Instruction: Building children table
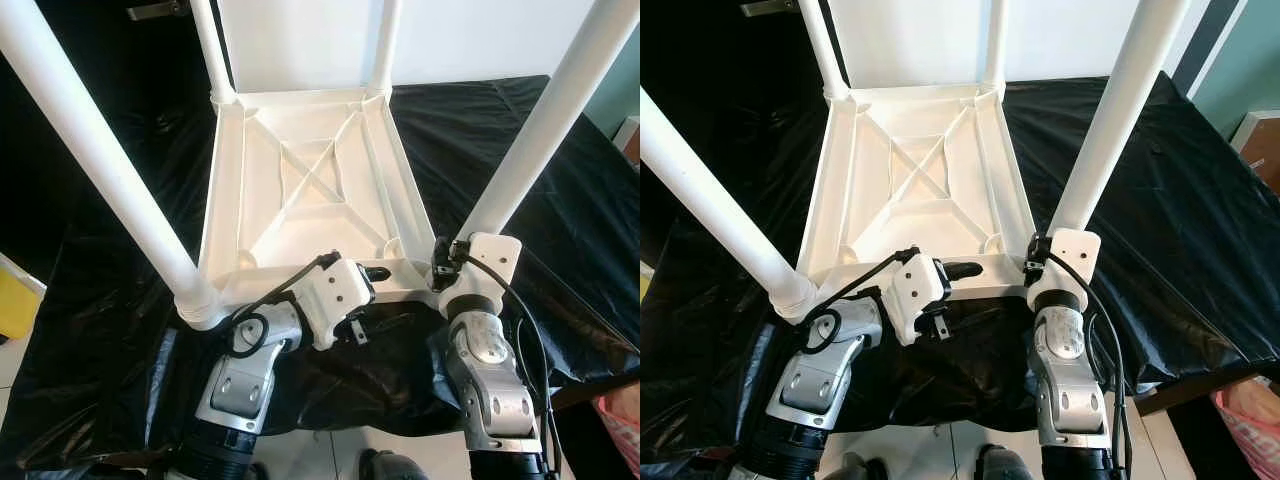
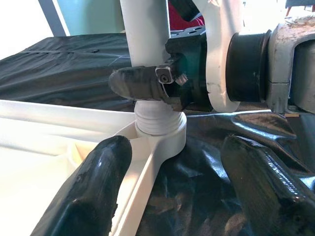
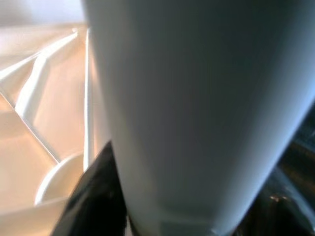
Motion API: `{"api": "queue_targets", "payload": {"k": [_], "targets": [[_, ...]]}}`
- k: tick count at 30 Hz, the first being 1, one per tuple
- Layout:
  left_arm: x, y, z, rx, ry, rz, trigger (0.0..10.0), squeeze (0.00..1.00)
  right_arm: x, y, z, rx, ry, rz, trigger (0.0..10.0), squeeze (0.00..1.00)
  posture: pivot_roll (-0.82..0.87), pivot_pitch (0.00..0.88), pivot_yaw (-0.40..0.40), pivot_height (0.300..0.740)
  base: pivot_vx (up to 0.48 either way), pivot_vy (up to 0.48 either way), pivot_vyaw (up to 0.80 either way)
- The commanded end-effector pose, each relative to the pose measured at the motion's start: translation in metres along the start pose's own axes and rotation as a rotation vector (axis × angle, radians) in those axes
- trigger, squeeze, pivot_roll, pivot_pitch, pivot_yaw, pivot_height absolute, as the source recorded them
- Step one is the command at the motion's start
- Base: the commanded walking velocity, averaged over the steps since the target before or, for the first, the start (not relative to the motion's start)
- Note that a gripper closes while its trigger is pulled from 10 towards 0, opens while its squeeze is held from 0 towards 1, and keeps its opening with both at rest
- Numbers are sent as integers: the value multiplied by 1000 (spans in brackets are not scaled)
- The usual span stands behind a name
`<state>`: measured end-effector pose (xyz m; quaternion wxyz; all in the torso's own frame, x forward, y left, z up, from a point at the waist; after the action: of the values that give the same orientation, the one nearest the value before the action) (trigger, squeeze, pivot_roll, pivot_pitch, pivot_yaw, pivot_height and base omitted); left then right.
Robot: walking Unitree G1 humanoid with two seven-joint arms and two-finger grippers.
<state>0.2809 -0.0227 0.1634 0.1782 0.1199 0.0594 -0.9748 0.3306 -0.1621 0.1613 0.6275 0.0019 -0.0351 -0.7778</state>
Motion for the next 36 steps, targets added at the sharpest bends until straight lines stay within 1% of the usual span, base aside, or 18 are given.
{"api": "queue_targets", "payload": {"k": [1, 4, 5, 6, 9, 17, 18, 20, 21, 24, 25, 26, 27, 28, 30, 31, 33, 36], "targets": [[-16, -2, 1, 19, -8, 185, 10000, 0, -7, -6, -17, -75, 10, 8, 10000, 1000, -148, 127, 29, 740, 0, 0, 0], [-16, -2, 1, 20, -9, 186, 10000, 0, -7, -6, -16, -69, 7, 11, 10000, 1000, -148, 127, 29, 740, 0, 0, 0], [-15, -2, 1, 21, -9, 187, 10000, 0, -6, -4, -10, -33, -22, 44, 10000, 1000, -150, 131, 28, 740, 0, 0, 0], [-15, -2, 1, 21, -9, 187, 10000, 0, -6, -4, -10, -33, -22, 44, 10000, 1000, -150, 131, 28, 740, 0, 0, 0], [-16, -2, 2, 22, -10, 192, 10000, 0, 0, -4, -4, 26, -24, 132, 10000, 1000, -149, 136, 26, 740, 0, 0, 0], [-17, -2, 2, 21, -12, 199, 10000, 0, 8, -1, 3, 96, -58, 283, 10000, 1000, -151, 139, 31, 740, 0, 0, 0], [-18, -3, 1, 20, -11, 198, 10000, 0, 8, 1, 5, 108, -74, 325, 10000, 333, -151, 137, 32, 740, 0, 0, 0], [-18, -3, 1, 20, -10, 198, 10000, 0, 9, 2, 6, 114, -85, 350, 10000, 333, -150, 137, 31, 740, 0, 0, 0], [-18, -3, 1, 18, -5, 198, 10000, 0, 7, 3, 7, 114, -83, 399, 10000, 0, -149, 136, 32, 740, 0, 0, 0], [-18, -4, 0, 17, -1, 198, 10000, 0, 5, 3, 7, 111, -78, 430, 10000, 0, -149, 136, 32, 740, 0, 0, 0], [-19, -4, 0, 16, 0, 199, 10000, 0, 3, 4, 7, 114, -77, 476, 10000, 0, -147, 134, 30, 740, 0, 0, 0], [-19, -4, 0, 16, 0, 199, 10000, 0, 3, 4, 7, 114, -77, 476, 10000, 0, -147, 134, 30, 740, 0, 0, 0], [-19, -4, 0, 14, -6, 201, 10000, 0, 1, 4, 8, 117, -81, 530, 10000, 0, -144, 132, 30, 740, 0, 0, 0], [-19, -4, 0, 14, -6, 201, 10000, 0, 1, 4, 8, 117, -81, 530, 10000, 0, -144, 132, 30, 740, 0, 0, 0], [-20, -4, 0, 14, -11, 203, 10000, 0, -5, 1, 5, 102, -94, 662, 10000, 0, -145, 130, 35, 740, 0, 0, 0], [-20, -4, 0, 14, -11, 203, 10000, 0, -5, 1, 5, 102, -94, 662, 10000, 0, -145, 130, 35, 740, 0, 0, 0], [-20, -3, 0, 15, -9, 202, 10000, 0, -7, 0, 2, 93, -122, 741, 10000, 0, -146, 127, 37, 740, 0, 0, 0], [-21, -3, 1, 15, -6, 199, 10000, 0, -6, 3, 0, 90, -143, 765, 10000, 0, -145, 125, 38, 740, 0, 0, 0]]}}
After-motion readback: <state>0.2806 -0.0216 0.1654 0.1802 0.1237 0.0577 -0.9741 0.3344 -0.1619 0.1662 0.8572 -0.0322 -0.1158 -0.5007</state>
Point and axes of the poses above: a point about 5 cm out from each wrist's last joint towards the gripper, its own y axis pointing out of the wrist towards the gripper, its own z axis along the axis of the wrist's last joint, x = y × z, the point moved 6 cm from there along y, pointing out of the wrist towards the gripper, and after that the axes turned 5 degrees about -y, right-handed, at the moved point
